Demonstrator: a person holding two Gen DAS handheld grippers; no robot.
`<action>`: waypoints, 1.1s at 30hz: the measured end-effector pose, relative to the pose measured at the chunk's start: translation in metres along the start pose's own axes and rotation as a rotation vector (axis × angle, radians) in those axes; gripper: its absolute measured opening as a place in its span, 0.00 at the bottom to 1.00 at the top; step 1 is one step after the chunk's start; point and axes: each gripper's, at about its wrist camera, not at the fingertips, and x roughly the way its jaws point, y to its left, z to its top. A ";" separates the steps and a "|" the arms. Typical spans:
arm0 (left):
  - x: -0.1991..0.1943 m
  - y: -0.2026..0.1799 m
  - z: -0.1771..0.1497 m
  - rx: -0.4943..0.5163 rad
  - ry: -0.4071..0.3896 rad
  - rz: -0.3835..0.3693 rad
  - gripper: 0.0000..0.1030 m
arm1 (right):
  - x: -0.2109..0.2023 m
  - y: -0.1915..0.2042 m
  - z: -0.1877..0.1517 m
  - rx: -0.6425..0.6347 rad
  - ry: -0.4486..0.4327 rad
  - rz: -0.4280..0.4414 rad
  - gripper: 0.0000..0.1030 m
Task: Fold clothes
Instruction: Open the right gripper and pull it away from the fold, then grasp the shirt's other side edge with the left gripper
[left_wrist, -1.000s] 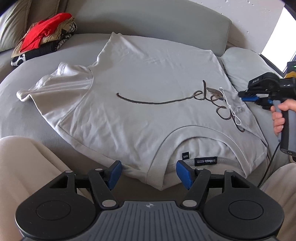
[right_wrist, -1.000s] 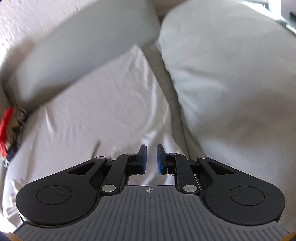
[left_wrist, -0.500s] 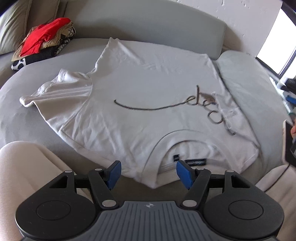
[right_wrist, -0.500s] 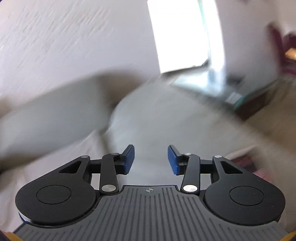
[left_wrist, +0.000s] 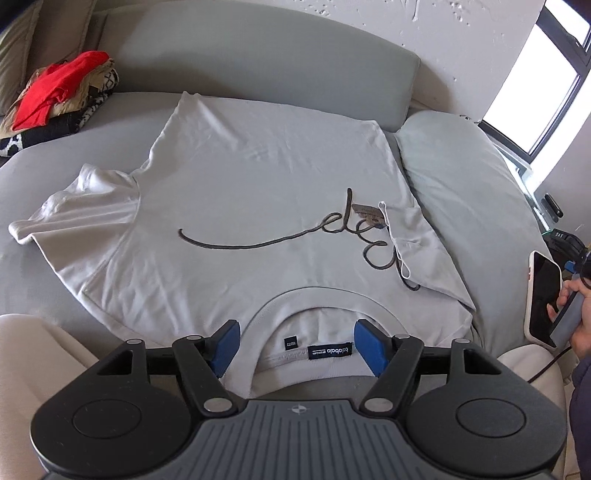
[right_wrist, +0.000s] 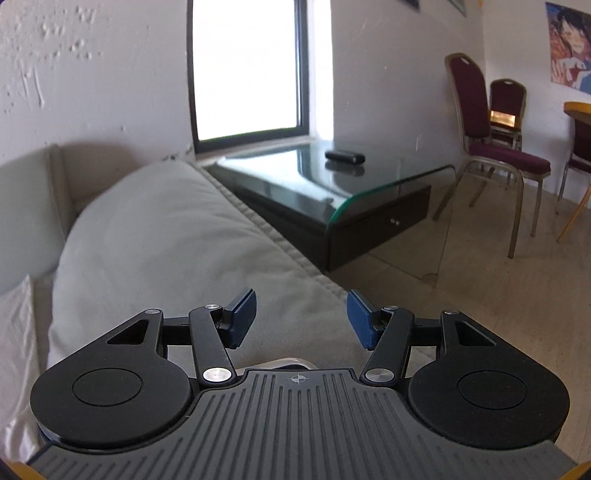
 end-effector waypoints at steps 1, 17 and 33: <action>0.001 0.000 0.000 -0.001 0.001 0.003 0.66 | -0.007 -0.002 0.004 0.008 -0.033 0.008 0.59; -0.028 0.073 0.005 -0.148 -0.095 0.174 0.66 | -0.135 0.067 -0.018 -0.089 0.075 0.424 0.59; -0.038 0.277 0.017 -0.793 -0.236 0.066 0.41 | -0.207 0.178 -0.105 -0.298 0.520 0.816 0.60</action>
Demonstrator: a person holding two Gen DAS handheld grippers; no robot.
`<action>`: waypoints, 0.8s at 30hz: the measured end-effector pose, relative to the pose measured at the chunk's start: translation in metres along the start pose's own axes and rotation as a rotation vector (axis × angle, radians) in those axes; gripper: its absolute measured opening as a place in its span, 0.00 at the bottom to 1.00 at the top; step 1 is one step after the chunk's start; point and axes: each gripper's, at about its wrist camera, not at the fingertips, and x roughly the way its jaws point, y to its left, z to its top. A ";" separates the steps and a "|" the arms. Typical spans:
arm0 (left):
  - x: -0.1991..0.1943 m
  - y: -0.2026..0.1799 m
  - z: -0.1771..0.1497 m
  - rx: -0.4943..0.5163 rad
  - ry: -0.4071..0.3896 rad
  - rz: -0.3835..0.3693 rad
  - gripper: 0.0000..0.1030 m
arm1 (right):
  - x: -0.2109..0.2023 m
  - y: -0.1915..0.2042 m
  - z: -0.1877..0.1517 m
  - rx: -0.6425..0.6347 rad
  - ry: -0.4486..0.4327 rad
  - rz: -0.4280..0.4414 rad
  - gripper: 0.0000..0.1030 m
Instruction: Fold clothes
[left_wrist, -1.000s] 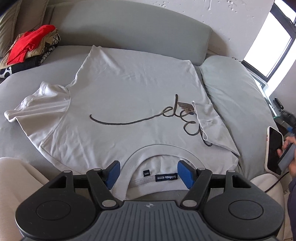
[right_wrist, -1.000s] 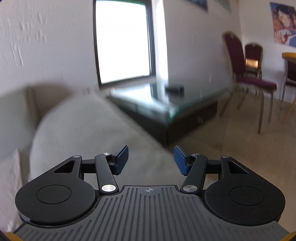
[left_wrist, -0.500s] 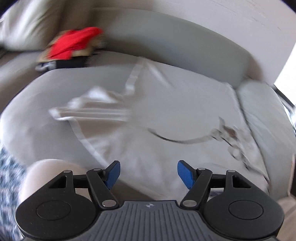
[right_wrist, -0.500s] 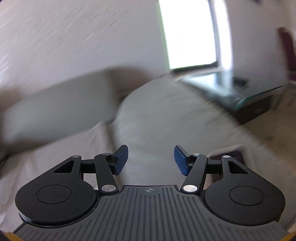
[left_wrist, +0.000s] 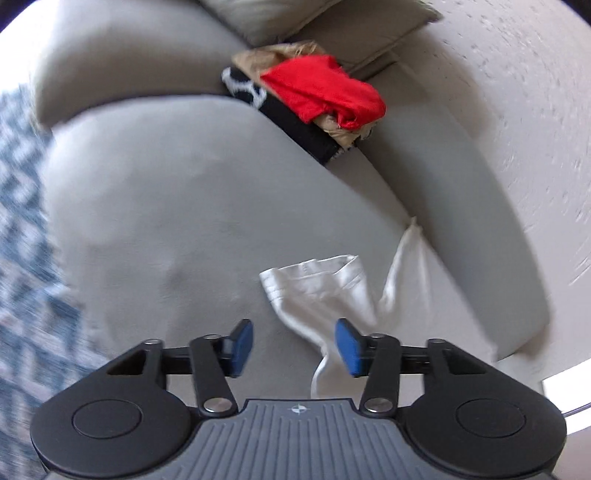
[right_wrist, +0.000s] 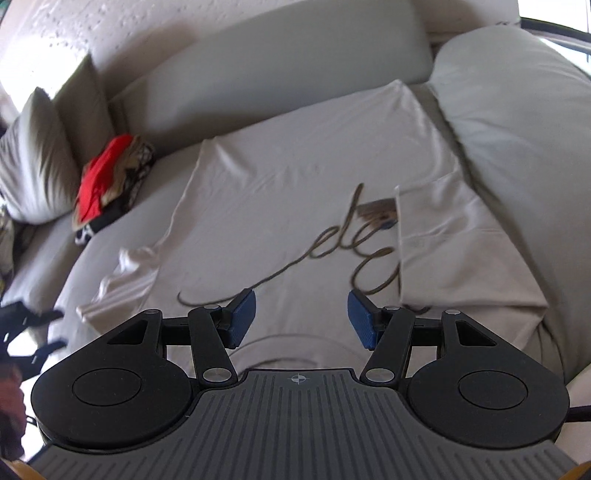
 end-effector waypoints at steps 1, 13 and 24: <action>0.007 0.003 0.005 -0.022 0.011 0.008 0.41 | -0.001 0.001 -0.001 0.001 0.003 -0.001 0.60; 0.055 0.010 0.015 -0.098 0.078 -0.039 0.32 | -0.006 0.003 -0.011 0.023 0.020 -0.014 0.60; 0.044 -0.008 0.018 0.075 -0.019 0.066 0.02 | -0.001 -0.010 -0.016 0.022 0.056 -0.032 0.61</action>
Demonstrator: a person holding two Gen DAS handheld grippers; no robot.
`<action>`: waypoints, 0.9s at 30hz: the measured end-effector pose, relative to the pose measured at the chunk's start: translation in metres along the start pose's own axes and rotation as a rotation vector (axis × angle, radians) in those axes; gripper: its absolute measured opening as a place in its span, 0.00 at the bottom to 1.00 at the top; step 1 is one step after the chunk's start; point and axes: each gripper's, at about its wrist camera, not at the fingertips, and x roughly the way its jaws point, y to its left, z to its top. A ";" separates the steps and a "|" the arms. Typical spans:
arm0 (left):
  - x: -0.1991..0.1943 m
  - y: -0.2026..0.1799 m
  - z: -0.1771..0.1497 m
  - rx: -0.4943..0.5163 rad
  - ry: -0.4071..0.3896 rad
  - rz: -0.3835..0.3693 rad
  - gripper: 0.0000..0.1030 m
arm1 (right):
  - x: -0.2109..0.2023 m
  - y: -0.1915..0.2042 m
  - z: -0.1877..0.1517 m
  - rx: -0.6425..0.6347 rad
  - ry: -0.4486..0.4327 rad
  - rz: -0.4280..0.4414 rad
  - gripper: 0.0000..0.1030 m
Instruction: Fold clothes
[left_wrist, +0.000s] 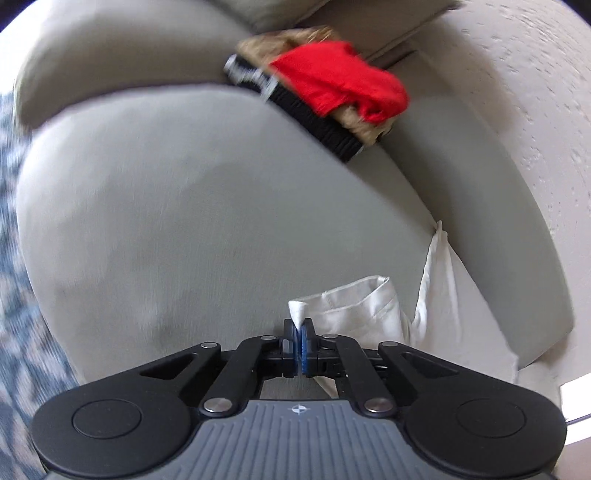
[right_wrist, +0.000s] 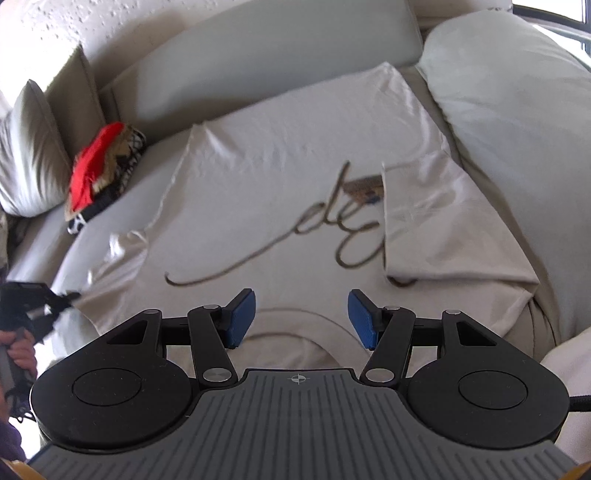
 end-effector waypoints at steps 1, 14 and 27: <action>-0.005 -0.006 -0.001 0.033 -0.018 0.004 0.02 | 0.002 -0.002 -0.002 -0.004 0.006 -0.006 0.61; -0.073 -0.165 -0.110 0.923 -0.160 -0.136 0.02 | 0.004 -0.029 -0.006 0.054 0.015 0.016 0.61; -0.073 -0.147 -0.137 0.771 0.105 -0.029 0.58 | -0.002 -0.052 -0.008 0.129 0.018 0.082 0.61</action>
